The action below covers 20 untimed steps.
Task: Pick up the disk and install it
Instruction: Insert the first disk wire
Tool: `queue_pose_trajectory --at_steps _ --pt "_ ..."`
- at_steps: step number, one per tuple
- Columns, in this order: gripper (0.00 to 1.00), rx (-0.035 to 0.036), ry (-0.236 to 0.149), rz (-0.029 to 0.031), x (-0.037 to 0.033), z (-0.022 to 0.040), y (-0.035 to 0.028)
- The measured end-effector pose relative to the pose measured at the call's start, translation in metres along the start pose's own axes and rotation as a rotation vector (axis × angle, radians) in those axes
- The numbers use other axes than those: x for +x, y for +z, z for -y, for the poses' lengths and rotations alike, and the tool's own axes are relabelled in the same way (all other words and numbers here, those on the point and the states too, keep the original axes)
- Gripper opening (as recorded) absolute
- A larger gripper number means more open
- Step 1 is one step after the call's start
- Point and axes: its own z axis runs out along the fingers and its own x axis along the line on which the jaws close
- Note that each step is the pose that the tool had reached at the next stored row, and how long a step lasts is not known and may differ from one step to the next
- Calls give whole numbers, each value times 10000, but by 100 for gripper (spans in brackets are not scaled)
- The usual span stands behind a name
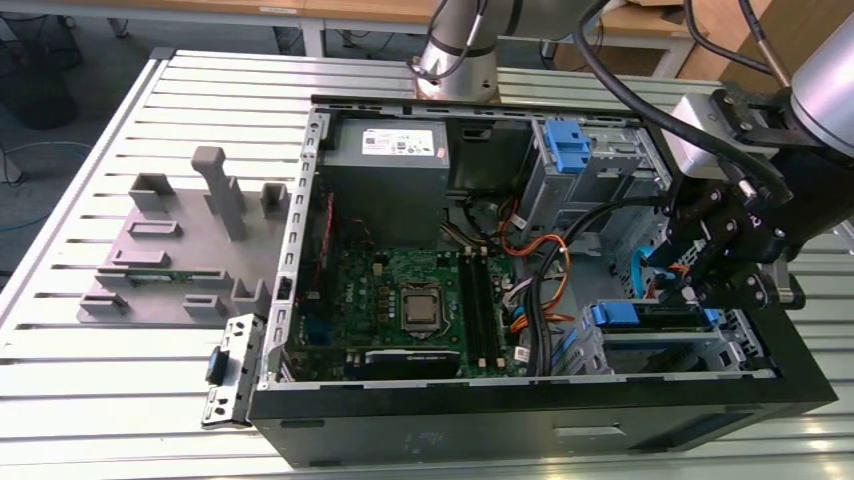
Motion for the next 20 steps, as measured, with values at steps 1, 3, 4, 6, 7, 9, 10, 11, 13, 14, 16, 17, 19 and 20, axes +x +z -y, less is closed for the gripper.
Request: queue_pose_trajectory --at_steps 1,3,4,6,7,9,10,11,13,14,16,17,19,20 --pt "42 0 0 0 0 0 0" --pt "41 0 0 0 0 0 1" --pt "35 0 0 0 0 0 1" --pt "28 0 0 0 0 0 1" --pt "22 0 0 0 0 0 2" --pt "16 0 0 0 0 0 2" --pt "16 0 0 0 0 0 2" --pt "16 0 0 0 0 0 2" --pt "16 0 0 0 0 0 3" --pt "16 0 0 0 0 0 3" --pt "16 0 0 0 0 0 7" --pt "16 0 -1 0 0 0 8" --pt "16 0 -13 -4 1 1 10" --pt "16 0 -25 -3 4 1 13"
